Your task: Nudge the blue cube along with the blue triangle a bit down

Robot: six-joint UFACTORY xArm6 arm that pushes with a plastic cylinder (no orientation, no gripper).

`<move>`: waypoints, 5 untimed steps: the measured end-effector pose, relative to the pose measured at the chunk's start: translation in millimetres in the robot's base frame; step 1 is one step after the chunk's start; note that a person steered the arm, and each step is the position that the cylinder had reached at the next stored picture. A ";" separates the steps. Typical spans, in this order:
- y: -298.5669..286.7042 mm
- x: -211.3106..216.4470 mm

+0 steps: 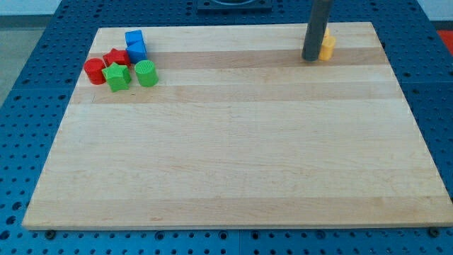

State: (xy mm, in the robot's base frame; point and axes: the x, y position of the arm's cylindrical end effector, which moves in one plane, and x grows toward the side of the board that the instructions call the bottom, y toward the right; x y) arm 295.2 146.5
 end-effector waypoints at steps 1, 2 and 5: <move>0.0 0.0; 0.0 2.1; -35.0 6.3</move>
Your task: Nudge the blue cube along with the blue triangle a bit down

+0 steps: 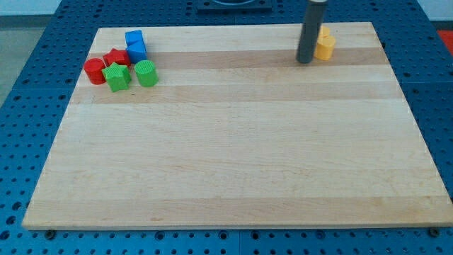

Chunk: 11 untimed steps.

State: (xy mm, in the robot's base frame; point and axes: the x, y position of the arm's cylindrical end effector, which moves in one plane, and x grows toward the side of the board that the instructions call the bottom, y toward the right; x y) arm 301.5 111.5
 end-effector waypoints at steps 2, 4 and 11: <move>-130.4 39.0; -105.0 -7.2; -329.8 -3.8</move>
